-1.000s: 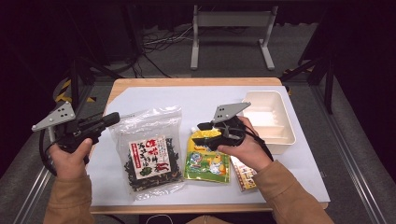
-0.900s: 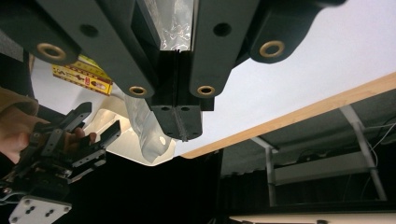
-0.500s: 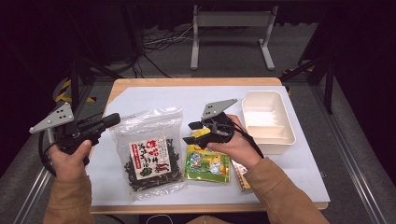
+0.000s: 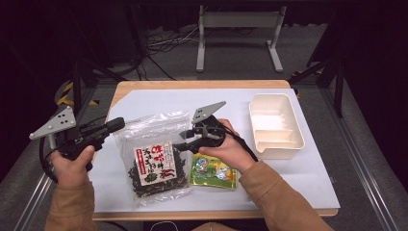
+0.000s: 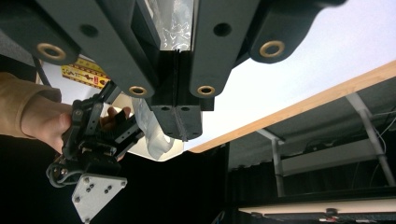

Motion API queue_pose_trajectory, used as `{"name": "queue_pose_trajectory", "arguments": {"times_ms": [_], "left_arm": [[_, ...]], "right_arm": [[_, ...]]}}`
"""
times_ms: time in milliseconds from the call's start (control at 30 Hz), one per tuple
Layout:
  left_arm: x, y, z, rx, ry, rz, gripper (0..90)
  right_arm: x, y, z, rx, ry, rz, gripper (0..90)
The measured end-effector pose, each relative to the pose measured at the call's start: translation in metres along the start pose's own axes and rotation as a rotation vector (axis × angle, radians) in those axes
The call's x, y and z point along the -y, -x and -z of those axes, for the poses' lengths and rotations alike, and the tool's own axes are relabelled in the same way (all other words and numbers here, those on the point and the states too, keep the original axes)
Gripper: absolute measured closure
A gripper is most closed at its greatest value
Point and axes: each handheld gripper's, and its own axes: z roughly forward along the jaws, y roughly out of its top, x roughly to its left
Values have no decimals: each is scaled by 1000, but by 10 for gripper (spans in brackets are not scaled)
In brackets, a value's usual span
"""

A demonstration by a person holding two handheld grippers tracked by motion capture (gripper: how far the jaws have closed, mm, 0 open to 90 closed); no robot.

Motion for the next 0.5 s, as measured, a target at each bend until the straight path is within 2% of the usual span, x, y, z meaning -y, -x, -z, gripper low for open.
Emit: {"name": "queue_pose_trajectory", "arguments": {"times_ms": [133,233,333,400,500], "left_arm": [[1,-1,0,-12,0,-3,900],[1,-1,0,-12,-2,1,900],[1,-1,0,-20,-1,-3,900],[0,0,2,-21,2,-3,900],[-1,1,6,-21,17,-5,900]], "right_arm": [[-1,0,-5,-10,-2,9,588],[-2,1,-5,-43,-1,-5,680],[-3,-2,-6,-68,-5,12,796],[-4,-4,-5,-70,-6,15,817],[-4,-5,-4,-92,14,-17,839]]}}
